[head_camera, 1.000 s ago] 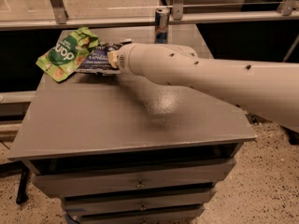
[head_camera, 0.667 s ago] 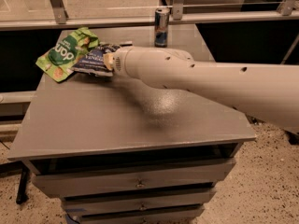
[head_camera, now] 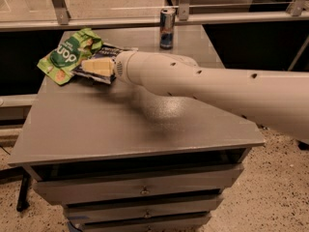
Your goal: Move blue chip bag near green rice chip bag
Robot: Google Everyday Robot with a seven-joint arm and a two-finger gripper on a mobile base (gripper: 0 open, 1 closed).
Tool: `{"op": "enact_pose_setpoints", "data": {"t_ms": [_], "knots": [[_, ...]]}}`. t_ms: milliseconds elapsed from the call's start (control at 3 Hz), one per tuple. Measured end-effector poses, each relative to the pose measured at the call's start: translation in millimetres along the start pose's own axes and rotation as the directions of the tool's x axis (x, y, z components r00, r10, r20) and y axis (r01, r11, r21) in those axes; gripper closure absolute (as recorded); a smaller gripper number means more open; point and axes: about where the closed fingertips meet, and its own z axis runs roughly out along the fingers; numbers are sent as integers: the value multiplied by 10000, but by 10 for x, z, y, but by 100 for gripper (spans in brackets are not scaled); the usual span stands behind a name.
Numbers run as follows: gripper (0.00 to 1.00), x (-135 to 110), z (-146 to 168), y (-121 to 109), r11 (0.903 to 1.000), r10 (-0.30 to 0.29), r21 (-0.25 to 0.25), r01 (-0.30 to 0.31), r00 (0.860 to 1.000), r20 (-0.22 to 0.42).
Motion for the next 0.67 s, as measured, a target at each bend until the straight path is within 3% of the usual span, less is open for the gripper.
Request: {"op": "enact_pose_setpoints", "data": {"t_ms": [333, 667], "knots": [[0, -3, -65, 54, 9999, -43, -121, 43, 10000, -9], [0, -34, -271, 71, 9982, -581, -172, 579, 9983, -102]]}}
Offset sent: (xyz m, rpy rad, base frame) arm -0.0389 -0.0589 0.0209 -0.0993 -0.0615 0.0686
